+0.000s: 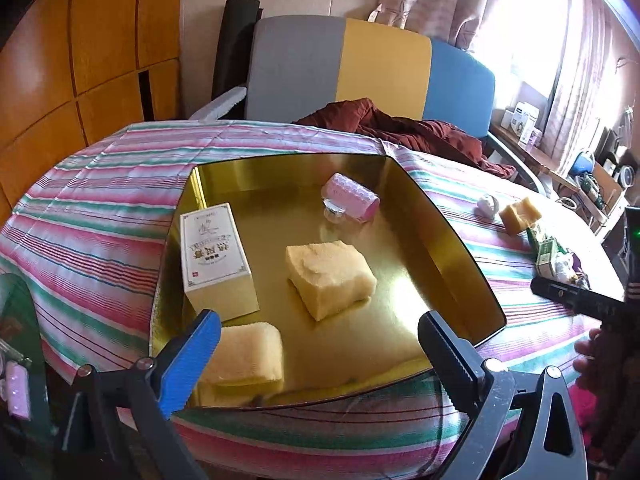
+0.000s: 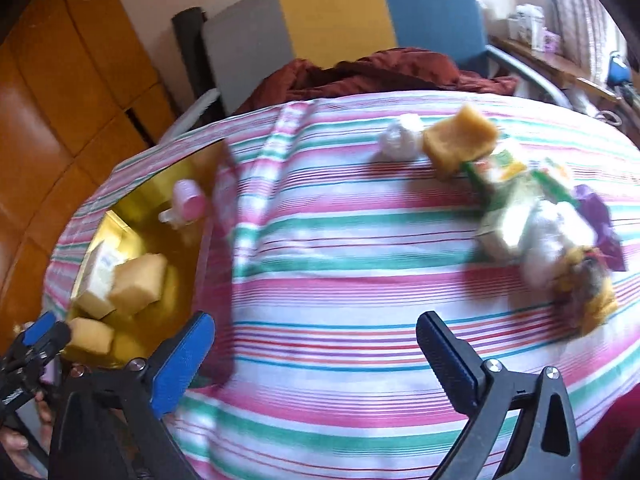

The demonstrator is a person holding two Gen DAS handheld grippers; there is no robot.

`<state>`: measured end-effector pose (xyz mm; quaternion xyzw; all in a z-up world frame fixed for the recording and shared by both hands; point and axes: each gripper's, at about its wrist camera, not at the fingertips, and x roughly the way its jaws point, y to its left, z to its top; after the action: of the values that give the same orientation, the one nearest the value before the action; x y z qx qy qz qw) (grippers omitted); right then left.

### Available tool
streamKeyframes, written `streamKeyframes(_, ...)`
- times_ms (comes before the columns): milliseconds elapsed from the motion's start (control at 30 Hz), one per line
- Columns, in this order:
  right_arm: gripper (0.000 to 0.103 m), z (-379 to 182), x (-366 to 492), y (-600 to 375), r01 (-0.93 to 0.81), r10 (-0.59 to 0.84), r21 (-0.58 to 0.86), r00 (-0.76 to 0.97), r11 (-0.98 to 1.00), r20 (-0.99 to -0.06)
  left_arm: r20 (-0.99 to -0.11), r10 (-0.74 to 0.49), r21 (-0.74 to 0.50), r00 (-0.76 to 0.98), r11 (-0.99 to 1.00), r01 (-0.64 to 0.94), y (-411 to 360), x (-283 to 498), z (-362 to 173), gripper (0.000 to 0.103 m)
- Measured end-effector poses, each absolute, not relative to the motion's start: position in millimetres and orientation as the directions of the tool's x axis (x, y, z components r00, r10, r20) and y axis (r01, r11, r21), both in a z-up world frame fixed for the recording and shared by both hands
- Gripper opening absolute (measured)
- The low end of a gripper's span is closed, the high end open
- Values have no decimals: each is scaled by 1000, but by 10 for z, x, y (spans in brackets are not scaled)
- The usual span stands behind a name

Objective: Organize objects
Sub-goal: 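Move both tools back toward the remaining items beside the tray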

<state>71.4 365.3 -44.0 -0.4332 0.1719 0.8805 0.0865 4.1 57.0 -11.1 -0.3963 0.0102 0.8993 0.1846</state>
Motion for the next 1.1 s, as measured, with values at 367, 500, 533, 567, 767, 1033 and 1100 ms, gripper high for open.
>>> streamKeyframes(367, 103, 21, 1067, 4779, -529, 261, 122, -591, -840, -763, -733, 341, -157, -589, -927, -342, 559, -16, -115, 100)
streamKeyframes(500, 103, 70, 1231, 5226, -630, 351, 118, -567, -767, -745, -738, 316, -139, -597, -936, -324, 561, -44, -89, 100)
streamKeyframes(533, 103, 55, 1268, 5310, -648, 364, 119, -560, -753, -744, -739, 306, -131, -600, -939, -318, 567, -49, -81, 100)
streamKeyframes(567, 103, 22, 1311, 5412, -668, 377, 123, -551, -734, -745, -740, 301, -126, -601, -941, -315, 564, -57, -80, 100)
streamKeyframes(767, 103, -105, 1482, 5775, -728, 314, 278, -563, -627, -765, -742, 271, -85, -614, -946, -314, 660, -59, -14, 103)
streamKeyframes(1033, 103, -157, 1561, 5816, -723, 264, 362, -595, -588, -759, -730, 287, -47, -620, -926, -373, 983, -9, 117, 103)
streamKeyframes(1100, 103, -167, 1587, 5831, -724, 255, 381, -602, -575, -757, -726, 290, -28, -624, -919, -394, 1099, 11, 135, 103)
